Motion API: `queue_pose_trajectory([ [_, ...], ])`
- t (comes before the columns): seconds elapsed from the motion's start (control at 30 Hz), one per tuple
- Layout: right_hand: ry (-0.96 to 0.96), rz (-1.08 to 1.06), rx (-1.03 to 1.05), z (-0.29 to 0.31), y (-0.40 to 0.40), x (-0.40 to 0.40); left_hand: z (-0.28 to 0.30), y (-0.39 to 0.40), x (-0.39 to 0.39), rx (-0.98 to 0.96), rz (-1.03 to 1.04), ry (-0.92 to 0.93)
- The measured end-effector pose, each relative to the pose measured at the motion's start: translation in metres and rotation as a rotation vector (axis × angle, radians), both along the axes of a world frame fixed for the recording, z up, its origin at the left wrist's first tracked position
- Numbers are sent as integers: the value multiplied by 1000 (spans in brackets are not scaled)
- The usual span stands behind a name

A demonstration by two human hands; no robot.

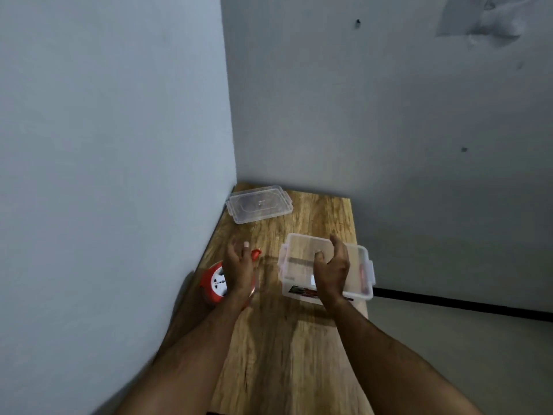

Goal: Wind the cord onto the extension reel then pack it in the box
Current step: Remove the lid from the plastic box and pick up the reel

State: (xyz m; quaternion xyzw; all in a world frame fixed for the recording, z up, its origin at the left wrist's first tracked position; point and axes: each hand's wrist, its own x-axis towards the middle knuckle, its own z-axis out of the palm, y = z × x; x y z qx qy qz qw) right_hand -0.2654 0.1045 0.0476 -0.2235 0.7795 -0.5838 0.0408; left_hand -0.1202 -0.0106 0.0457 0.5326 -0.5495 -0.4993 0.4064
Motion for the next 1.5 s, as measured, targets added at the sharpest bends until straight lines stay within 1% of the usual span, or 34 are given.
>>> queue_pose_trajectory([
  [0.17, -12, 138, -21, 1, -37, 42, -8, -22, 49, -23, 78, -103],
  [0.27, -7, 216, -28, -2, -55, 67, -14, -30, 70, -47, 146, -85],
  [0.37, -51, 303, 11, -9, -67, 87, -22, -33, 84, -22, 180, -79],
  [0.57, -136, 402, 110, -28, -83, 110, -43, -29, 100, 89, 165, -55],
  [0.67, -166, 415, 159, -38, -88, 112, -49, -26, 102, 95, 152, -129],
  [0.73, -228, 414, 196, -44, -90, 113, -53, -25, 101, 95, 140, -138],
  [0.83, -288, 444, 206, -53, -93, 114, -60, -23, 97, 68, 122, -209],
  [1.0, -296, 459, 248, -60, -103, 119, -71, -23, 83, 101, 120, -115],
  [1.07, -296, 461, 278, -59, -107, 120, -75, -23, 83, 110, 140, -93],
  [1.23, -310, 471, 273, -53, -114, 122, -82, -24, 89, 98, 189, -57],
  [1.43, -199, 539, 179, -31, -127, 124, -73, -30, 85, 53, 309, 69],
  [1.5, -157, 541, 116, -21, -128, 121, -66, -34, 78, 36, 325, 74],
])
